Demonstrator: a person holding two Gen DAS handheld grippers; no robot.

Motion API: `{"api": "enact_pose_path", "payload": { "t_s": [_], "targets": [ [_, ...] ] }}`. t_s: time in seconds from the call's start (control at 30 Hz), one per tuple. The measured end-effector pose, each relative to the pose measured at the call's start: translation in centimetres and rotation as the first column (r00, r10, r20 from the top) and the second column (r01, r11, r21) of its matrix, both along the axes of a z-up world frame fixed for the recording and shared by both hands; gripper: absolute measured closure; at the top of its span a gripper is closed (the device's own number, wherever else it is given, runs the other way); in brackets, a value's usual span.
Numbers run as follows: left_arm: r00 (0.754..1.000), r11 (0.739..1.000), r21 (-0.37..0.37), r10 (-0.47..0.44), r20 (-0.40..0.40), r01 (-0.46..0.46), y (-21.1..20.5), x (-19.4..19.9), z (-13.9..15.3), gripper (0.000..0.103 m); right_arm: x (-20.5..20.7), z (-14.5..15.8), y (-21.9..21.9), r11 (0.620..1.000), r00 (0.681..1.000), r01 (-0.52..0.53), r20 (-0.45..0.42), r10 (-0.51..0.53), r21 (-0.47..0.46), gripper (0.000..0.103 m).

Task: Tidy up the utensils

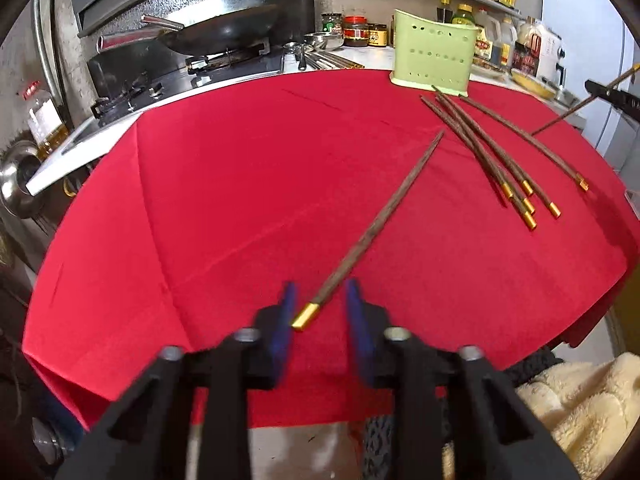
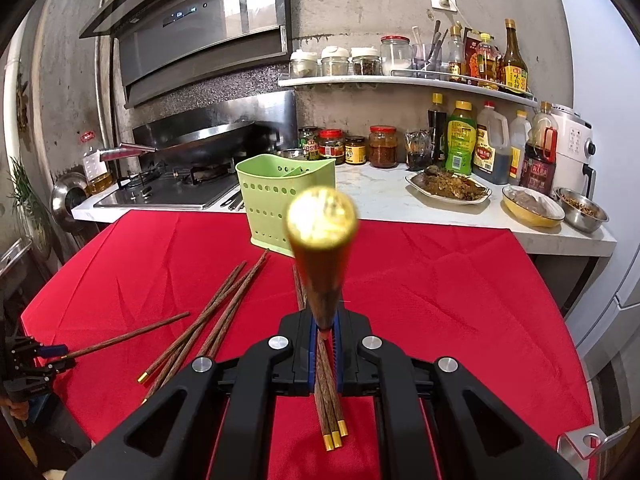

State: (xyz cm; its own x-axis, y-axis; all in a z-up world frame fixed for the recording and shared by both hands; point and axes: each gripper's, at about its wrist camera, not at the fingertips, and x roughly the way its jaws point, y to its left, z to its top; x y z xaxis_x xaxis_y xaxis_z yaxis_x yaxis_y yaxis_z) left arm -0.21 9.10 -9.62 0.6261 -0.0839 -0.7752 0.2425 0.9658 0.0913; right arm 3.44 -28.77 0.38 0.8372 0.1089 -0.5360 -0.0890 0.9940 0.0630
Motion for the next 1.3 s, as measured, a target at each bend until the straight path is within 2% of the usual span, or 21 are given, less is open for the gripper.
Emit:
{"api": "enact_pose_path", "payload": {
  "t_s": [0.1, 0.17, 0.23, 0.33, 0.5, 0.57, 0.67, 0.77, 0.87, 1.03, 1.1, 1.2, 1.3],
  "targets": [
    [1.0, 0.999, 0.036, -0.013, 0.012, 0.012, -0.5, -0.5, 0.0, 0.093, -0.1, -0.1, 0.1, 1.0, 1.0, -0.001, 0.0, 0.001, 0.002, 0.096],
    [1.0, 0.999, 0.035, -0.025, 0.012, 0.025, -1.1, -0.5, 0.1, 0.096, -0.1, -0.2, 0.0, 1.0, 1.0, -0.002, 0.0, 0.002, 0.005, 0.096],
    [0.999, 0.999, 0.007, -0.033, 0.032, 0.033, -1.5, -0.4, 0.7, 0.096, -0.2, -0.2, 0.1, 1.0, 1.0, 0.0, -0.001, 0.0, 0.007, 0.096],
    [0.993, 0.996, -0.081, -0.04, 0.112, 0.049, -1.8, -0.6, 3.3, 0.096, -0.3, 0.0, -0.2, 1.0, 1.0, 0.003, 0.002, -0.003, 0.013, 0.096],
    [0.96, 0.966, -0.241, -0.025, 0.28, 0.095, -1.4, -0.7, 9.5, 0.096, -0.5, 0.3, -0.5, 1.0, 1.0, 0.008, 0.011, -0.008, 0.024, 0.096],
    [0.936, 0.961, -0.254, -0.013, 0.35, 0.109, -1.7, -0.7, 12.0, 0.096, -0.5, 0.4, -0.6, 1.0, 1.0, 0.008, 0.012, -0.008, 0.027, 0.096],
    [0.909, 0.958, -0.259, -0.008, 0.416, 0.126, -2.1, -0.5, 14.7, 0.096, -0.4, 0.4, -0.7, 1.0, 1.0, 0.008, 0.015, -0.008, 0.027, 0.096],
    [0.884, 0.962, -0.232, -0.021, 0.467, 0.145, -3.0, 0.5, 17.3, 0.096, -0.4, 0.5, -0.9, 0.999, 1.0, 0.01, 0.017, -0.011, 0.032, 0.096],
    [0.881, 0.964, -0.212, -0.042, 0.471, 0.158, -4.2, 2.3, 18.3, 0.096, -0.4, 0.6, -1.0, 0.999, 1.0, 0.011, 0.018, -0.011, 0.035, 0.096],
    [0.876, 0.969, -0.186, -0.052, 0.479, 0.16, -5.5, 4.2, 18.2, 0.096, -0.2, 0.5, -1.2, 0.999, 1.0, 0.015, 0.015, -0.016, 0.041, 0.096],
    [0.887, 0.974, -0.177, -0.047, 0.459, 0.144, -5.6, 4.6, 17.4, 0.096, -0.1, 0.5, -1.2, 0.999, 1.0, 0.013, 0.014, -0.014, 0.04, 0.096],
    [0.922, 0.978, -0.167, -0.049, 0.384, 0.122, -5.9, 6.0, 15.5, 0.096, 0.1, 0.5, -1.3, 0.999, 1.0, 0.013, 0.012, -0.014, 0.042, 0.096],
    [0.935, 0.982, -0.156, -0.049, 0.35, 0.11, -5.8, 6.6, 13.9, 0.096, 0.5, 0.6, -1.2, 0.999, 1.0, 0.009, 0.009, -0.01, 0.04, 0.096]
  ]
}}
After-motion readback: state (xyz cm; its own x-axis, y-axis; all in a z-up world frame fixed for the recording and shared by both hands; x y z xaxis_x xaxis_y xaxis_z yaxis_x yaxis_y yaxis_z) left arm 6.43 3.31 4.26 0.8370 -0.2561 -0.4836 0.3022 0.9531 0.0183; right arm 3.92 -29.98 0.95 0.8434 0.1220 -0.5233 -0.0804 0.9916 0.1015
